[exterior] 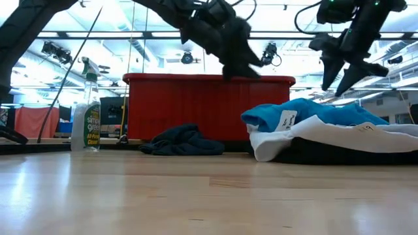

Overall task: Fold laundry
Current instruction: Stack the blue shorts on top of the white polo shirt, then fold the dark blue shorts

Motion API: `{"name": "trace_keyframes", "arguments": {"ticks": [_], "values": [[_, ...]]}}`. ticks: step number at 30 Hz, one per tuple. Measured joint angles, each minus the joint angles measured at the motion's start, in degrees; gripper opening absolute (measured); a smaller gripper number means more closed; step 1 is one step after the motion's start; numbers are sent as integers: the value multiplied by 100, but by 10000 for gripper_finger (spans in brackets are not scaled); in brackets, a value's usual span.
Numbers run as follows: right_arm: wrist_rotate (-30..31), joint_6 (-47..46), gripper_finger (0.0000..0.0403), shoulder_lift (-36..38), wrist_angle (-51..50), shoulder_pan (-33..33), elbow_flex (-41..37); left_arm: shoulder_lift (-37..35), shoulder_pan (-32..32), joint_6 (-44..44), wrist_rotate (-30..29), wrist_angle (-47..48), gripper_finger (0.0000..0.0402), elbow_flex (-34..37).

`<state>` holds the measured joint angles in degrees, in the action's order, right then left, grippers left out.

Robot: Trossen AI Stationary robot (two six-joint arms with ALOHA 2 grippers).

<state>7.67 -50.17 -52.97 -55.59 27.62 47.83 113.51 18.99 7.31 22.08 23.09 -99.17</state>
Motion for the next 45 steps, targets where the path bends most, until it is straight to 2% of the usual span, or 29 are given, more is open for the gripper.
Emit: {"name": "trace_keyframes", "arguments": {"ticks": [3,6,9,12,15,18,22,24,30,34,38,41,45], "values": [[-549,236,182,-40,2,-263,-164,130,-263,181,430,-35,250,17],[-876,281,182,-34,26,-572,-305,410,-571,613,437,-35,238,44],[-914,96,178,-35,107,-876,-397,628,-852,888,409,-178,225,40],[-878,-58,172,-33,457,-1144,-496,849,-1083,1043,25,-243,215,30],[-542,-159,164,-49,761,-1399,-639,1029,-1195,1017,-497,-140,210,38],[-281,-346,158,-95,848,-1614,-879,1062,-1171,956,-606,196,207,38],[-461,-574,151,-124,938,-1850,-1257,1062,-1069,873,-1037,645,206,36],[-439,-843,147,-131,926,-2015,-1422,1062,-949,865,-1056,876,206,36],[219,-1223,137,-129,919,-2439,-1617,1056,-628,851,-1130,1881,205,30],[509,-1332,137,-113,909,-2612,-1345,876,-512,799,-1084,3106,205,30],[1432,-1321,136,-107,905,-2838,-774,323,-233,626,-1082,4113,205,32],[1979,-1141,136,-104,917,-2880,-438,-56,67,675,-1089,4159,205,28],[2187,-1077,136,-105,920,-2816,-301,-155,660,730,-1062,3843,205,25]]}}
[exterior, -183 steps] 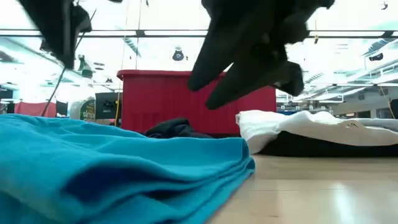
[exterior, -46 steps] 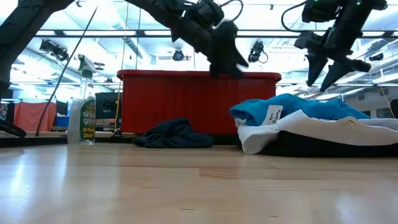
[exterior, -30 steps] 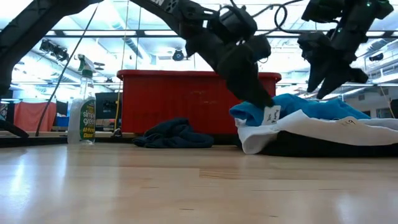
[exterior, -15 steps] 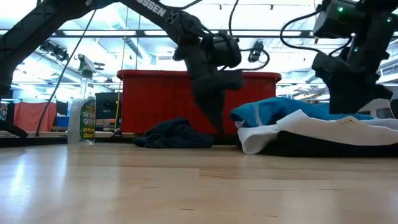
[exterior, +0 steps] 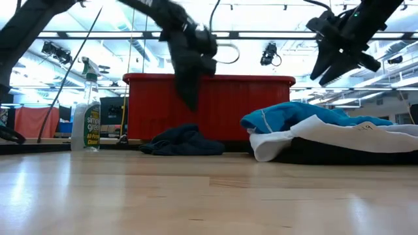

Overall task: Fold laundry
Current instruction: Fold the dark blue shorts

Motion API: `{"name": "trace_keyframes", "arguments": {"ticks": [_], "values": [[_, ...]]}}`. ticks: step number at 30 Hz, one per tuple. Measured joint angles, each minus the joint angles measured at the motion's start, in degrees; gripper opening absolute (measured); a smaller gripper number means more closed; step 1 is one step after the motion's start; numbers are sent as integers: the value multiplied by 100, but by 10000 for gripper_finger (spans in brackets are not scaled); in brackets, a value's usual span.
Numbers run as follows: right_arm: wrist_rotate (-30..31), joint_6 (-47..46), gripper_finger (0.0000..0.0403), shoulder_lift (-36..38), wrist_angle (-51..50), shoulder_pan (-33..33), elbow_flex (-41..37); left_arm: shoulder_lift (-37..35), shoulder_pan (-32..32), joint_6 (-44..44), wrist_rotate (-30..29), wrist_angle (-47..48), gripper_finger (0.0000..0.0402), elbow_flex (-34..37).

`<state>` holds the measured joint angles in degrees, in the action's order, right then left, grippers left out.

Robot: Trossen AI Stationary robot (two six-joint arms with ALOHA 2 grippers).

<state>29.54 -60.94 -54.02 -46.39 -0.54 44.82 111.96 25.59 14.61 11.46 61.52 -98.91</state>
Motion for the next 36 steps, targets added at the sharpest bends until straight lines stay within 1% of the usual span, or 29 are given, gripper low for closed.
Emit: {"name": "trace_keyframes", "arguments": {"ticks": [3,6,10,13,15,17,20,22,23,24,25,27,30,32,34,36], "values": [[-42,-141,136,-25,-10,19,0,157,400,-29,-9,-98,205,0],[-90,-366,136,-53,2,-19,-2,406,601,-179,2,-176,206,76],[-98,-864,136,-87,92,-119,-2,532,629,-399,47,-302,205,438],[-55,-1136,136,-151,307,-250,-2,570,561,-540,-150,-543,197,841],[41,-1159,136,-211,515,-344,-2,538,479,-594,-311,-682,184,1047],[102,-1221,135,-299,692,-421,-2,536,385,-596,-418,-798,163,1270],[180,-1379,129,-444,896,-544,-2,465,214,-623,-439,-886,110,1445],[218,-1387,125,-546,963,-612,-2,373,50,-632,-376,-699,60,1495],[221,-1369,123,-595,952,-627,-2,308,-44,-663,-184,-567,33,1503],[211,-1321,121,-634,949,-631,-4,225,-161,-691,31,-427,19,1504],[176,-1250,118,-672,950,-628,-4,98,-299,-728,232,-295,14,1506],[20,-1045,112,-695,949,-625,-5,-220,-611,-767,438,-61,13,1503],[-264,-618,103,-713,1018,-625,-7,-758,-1186,-1022,468,145,10,1502],[-492,-324,99,-737,1121,-627,-7,-1148,-1573,-1511,469,43,10,1504],[-896,-60,97,-774,1329,-625,-7,-1539,-1931,-2251,478,-163,16,1504],[-1325,150,97,-872,1670,-653,-7,-1836,-2269,-3018,469,-466,30,1498]]}}
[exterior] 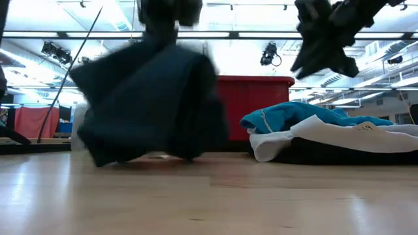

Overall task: Fold laundry
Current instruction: Fold the dark blue shorts

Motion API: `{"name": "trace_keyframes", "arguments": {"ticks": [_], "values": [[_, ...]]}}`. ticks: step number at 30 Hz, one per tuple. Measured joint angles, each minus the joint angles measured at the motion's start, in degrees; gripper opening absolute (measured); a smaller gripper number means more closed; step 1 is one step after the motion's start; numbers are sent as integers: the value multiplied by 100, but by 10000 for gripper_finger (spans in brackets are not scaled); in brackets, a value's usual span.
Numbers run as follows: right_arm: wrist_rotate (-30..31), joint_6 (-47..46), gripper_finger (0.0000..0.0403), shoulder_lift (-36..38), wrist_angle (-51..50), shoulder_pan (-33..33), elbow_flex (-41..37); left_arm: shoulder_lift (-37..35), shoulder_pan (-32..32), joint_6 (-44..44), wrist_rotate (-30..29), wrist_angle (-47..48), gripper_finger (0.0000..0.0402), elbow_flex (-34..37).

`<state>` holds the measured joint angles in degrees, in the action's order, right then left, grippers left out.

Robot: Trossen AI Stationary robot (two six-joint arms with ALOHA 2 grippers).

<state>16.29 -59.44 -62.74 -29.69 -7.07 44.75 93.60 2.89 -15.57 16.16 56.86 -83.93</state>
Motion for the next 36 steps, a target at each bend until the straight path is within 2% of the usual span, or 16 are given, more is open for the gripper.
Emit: {"name": "trace_keyframes", "arguments": {"ticks": [2,4,7,11,15,18,20,25,28,31,34,36], "values": [[-377,138,99,-128,415,-116,0,-148,-372,-620,-139,-294,51,-3],[-564,500,102,-311,969,-315,0,-197,-783,-1045,-579,-436,79,-5],[-553,1154,108,-724,1822,-656,0,-123,-1385,-1748,-1211,-358,125,-5],[-559,1652,118,-1451,2882,-970,2,112,-2133,-2691,-1375,-273,180,-5],[-683,1372,123,-2201,3507,-1198,0,262,-2744,-3611,-1783,29,217,-3],[-644,266,122,-2529,3267,-1373,2,282,-2873,-3949,-2289,-527,229,4],[-381,-647,121,-2614,2860,-1532,0,282,-2818,-3867,-2602,-1117,230,1],[348,-1721,120,-2336,2355,-1986,0,613,-2370,-2627,-3152,-2250,231,-3],[691,-2219,120,-2048,1945,-2197,0,1027,-2087,-2001,-3148,-2929,231,-3],[1031,-2592,120,-1777,1476,-2417,2,1487,-1884,-1820,-2902,-3598,231,-3],[1096,-2954,120,-1597,1052,-2649,4,1879,-1774,-1364,-2572,-4030,231,-1],[1089,-3176,120,-1546,920,-2790,3,2056,-1740,-714,-2382,-4077,231,-3]]}}
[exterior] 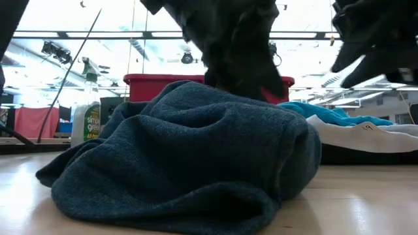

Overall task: Fold laundry
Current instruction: Fold the dark blue shorts

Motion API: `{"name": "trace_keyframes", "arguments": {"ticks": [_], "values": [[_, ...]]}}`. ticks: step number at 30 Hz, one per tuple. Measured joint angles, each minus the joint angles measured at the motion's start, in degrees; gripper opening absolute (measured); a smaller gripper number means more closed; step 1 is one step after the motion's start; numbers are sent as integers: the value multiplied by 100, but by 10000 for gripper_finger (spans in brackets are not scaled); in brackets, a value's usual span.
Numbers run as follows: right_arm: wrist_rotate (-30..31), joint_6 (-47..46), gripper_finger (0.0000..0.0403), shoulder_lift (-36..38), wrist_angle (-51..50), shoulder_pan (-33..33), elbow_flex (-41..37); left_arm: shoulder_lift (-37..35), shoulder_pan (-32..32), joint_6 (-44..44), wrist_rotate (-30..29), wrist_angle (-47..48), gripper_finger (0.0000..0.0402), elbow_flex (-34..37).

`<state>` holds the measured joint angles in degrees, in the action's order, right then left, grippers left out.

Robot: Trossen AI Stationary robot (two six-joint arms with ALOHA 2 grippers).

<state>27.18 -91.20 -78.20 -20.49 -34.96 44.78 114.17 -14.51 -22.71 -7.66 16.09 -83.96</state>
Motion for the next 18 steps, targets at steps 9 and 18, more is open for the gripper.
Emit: {"name": "trace_keyframes", "arguments": {"ticks": [9,18], "values": [[43,-936,120,-103,-225,-481,1,236,64,833,315,467,219,2],[421,-1070,120,-141,-125,-472,1,436,351,279,465,1058,26,-9]]}}
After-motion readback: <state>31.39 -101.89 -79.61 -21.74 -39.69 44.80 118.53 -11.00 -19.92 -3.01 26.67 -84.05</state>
